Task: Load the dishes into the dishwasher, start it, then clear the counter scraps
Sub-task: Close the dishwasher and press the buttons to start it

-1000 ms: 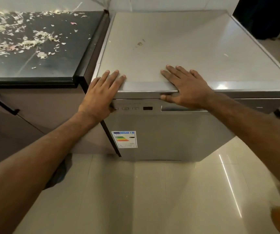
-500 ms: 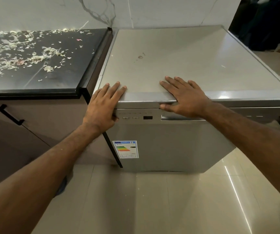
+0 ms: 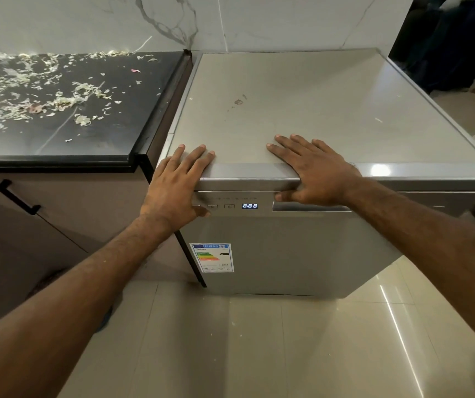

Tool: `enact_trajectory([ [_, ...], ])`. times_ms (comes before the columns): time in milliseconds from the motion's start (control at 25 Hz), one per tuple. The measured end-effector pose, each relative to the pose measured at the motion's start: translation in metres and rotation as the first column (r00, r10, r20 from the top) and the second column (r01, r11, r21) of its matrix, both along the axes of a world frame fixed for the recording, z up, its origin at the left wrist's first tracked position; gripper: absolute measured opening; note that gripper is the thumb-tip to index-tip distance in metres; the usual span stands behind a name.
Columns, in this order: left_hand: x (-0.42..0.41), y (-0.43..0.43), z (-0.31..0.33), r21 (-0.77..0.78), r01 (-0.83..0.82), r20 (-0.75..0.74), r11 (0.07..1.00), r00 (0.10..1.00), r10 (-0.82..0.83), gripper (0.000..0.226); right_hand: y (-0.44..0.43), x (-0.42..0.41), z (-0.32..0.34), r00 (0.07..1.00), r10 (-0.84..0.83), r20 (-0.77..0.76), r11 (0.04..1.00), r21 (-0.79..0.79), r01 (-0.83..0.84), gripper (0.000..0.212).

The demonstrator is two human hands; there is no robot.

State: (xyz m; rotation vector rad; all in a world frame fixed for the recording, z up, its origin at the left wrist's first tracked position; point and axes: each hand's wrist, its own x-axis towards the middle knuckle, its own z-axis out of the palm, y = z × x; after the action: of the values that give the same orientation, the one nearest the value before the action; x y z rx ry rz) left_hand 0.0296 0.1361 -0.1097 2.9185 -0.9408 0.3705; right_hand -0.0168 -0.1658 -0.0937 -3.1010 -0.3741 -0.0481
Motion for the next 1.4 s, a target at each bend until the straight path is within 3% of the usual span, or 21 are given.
enact_trajectory([
  [320, -0.002, -0.003, -0.008, -0.082, -0.023, 0.042, 0.996, 0.999, 0.026, 0.113, -0.001, 0.000, -0.004, 0.999, -0.001, 0.037, 1.000, 0.004, 0.001, 0.104],
  [1400, 0.001, 0.000, -0.014, -0.072, 0.019, 0.128, 0.997, 0.992, -0.010, 0.105, -0.001, 0.000, -0.005, 0.999, 0.017, 0.046, 1.000, -0.022, -0.016, 0.099],
])
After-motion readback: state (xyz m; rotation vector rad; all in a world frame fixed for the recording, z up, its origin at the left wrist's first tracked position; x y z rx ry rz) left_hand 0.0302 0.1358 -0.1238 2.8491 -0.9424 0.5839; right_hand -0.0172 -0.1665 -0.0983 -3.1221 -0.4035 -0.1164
